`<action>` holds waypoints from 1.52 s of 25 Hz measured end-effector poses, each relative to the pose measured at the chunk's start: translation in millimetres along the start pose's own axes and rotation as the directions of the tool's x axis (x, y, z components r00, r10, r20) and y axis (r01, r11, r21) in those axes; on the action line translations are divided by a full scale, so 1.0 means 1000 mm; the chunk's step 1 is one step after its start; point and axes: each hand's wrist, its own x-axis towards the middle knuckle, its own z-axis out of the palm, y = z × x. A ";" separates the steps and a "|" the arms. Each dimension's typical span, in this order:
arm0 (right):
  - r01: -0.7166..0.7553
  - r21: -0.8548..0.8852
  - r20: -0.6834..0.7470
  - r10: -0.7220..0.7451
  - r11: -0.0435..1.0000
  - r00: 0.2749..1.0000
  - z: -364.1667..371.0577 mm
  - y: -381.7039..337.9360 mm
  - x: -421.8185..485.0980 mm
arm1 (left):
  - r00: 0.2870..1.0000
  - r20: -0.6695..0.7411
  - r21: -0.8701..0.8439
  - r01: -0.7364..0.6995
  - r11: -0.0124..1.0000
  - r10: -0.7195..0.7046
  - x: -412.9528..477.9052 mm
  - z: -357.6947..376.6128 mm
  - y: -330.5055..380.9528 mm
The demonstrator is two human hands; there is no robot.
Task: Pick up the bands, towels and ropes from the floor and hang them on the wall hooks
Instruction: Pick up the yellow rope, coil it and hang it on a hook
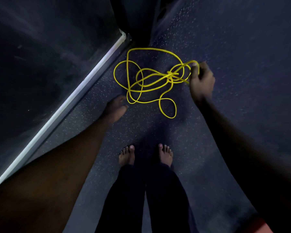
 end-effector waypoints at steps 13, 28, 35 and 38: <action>-0.310 -0.379 0.013 0.340 0.872 0.940 -0.005 0.164 -0.098 | 0.999 0.038 0.148 -0.021 0.989 0.015 -0.017 0.031 0.006; -0.154 -0.046 -0.001 0.154 0.987 0.988 0.026 0.149 -0.085 | 0.975 0.211 0.623 -0.189 0.759 0.069 0.110 0.137 0.022; -0.144 -0.018 0.004 0.144 0.989 0.990 0.025 0.125 -0.073 | 0.965 0.047 0.511 -0.246 0.823 0.259 0.086 0.121 0.008; -0.213 0.026 -0.020 0.214 0.977 0.977 0.002 0.074 -0.072 | 0.983 -0.076 0.178 -0.150 0.972 0.166 0.045 0.074 0.033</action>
